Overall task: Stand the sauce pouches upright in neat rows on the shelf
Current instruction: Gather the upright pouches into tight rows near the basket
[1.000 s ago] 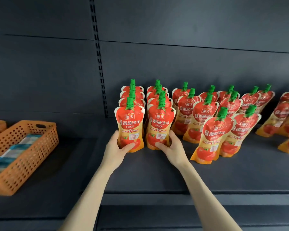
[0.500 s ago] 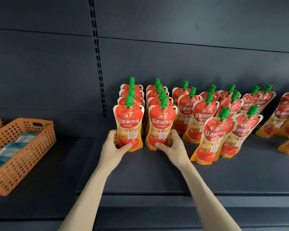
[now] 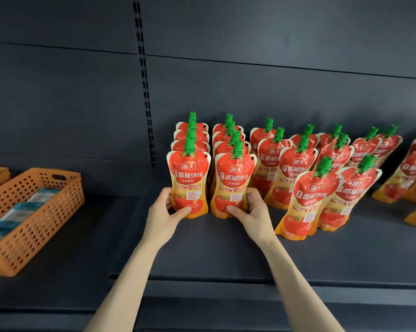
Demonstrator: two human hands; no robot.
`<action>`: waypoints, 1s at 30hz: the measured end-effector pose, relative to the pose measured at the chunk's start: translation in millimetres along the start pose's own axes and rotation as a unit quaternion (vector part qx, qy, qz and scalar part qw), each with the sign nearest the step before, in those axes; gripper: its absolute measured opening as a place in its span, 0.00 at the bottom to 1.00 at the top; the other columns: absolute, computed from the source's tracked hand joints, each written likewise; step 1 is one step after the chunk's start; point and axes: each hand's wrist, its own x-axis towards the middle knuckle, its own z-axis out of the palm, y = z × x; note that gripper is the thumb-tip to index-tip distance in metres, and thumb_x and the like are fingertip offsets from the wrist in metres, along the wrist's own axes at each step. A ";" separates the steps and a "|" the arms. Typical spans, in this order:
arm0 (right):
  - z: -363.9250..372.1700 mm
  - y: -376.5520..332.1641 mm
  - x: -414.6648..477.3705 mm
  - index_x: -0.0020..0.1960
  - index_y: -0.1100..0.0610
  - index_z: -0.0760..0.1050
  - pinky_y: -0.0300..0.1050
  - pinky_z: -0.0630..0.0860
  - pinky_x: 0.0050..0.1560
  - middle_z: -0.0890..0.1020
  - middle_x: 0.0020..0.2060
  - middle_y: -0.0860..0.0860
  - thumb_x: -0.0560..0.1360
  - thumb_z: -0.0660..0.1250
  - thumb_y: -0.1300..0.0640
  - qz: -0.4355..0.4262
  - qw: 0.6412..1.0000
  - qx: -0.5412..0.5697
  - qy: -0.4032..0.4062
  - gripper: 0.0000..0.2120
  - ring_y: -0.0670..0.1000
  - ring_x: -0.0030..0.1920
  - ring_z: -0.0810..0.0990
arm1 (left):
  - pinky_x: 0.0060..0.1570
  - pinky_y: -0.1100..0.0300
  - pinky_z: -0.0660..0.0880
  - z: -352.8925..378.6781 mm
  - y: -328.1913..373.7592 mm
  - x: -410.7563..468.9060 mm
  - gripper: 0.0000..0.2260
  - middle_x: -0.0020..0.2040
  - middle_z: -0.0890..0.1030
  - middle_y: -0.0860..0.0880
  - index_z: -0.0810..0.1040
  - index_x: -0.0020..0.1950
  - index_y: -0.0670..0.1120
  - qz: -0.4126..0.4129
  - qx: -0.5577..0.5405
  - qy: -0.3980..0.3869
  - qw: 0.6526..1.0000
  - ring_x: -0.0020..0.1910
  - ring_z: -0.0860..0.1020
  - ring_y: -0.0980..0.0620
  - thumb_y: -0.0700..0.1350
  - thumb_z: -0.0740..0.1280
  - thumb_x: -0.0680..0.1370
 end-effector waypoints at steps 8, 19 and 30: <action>-1.0 1.9 0.8 0.58 0.53 0.68 0.37 0.75 0.55 0.78 0.56 0.48 0.73 0.70 0.60 0.000 1.000 0.006 -0.014 0.17 0.46 0.58 0.77 | 0.46 0.71 0.71 -0.6 0.7 0.2 0.17 0.51 0.79 0.58 0.72 0.56 0.49 -0.001 0.004 0.000 1.000 0.52 0.76 0.61 0.43 0.74 0.71; 0.5 0.2 -1.0 0.59 0.54 0.68 0.39 0.75 0.56 0.78 0.57 0.50 0.73 0.70 0.60 0.000 1.000 -0.003 -0.006 0.18 0.47 0.59 0.77 | 0.46 0.72 0.71 -1.1 0.5 0.9 0.17 0.51 0.79 0.59 0.72 0.56 0.49 -0.001 0.002 -0.005 1.000 0.52 0.76 0.62 0.43 0.73 0.71; 0.4 -0.2 -1.3 0.58 0.54 0.68 0.43 0.75 0.59 0.78 0.57 0.51 0.73 0.70 0.60 -0.001 1.000 -0.018 -0.005 0.18 0.49 0.59 0.77 | 0.45 0.72 0.70 -0.7 2.9 -0.1 0.17 0.50 0.77 0.61 0.71 0.56 0.49 -0.004 0.001 -0.006 1.000 0.50 0.76 0.64 0.42 0.73 0.71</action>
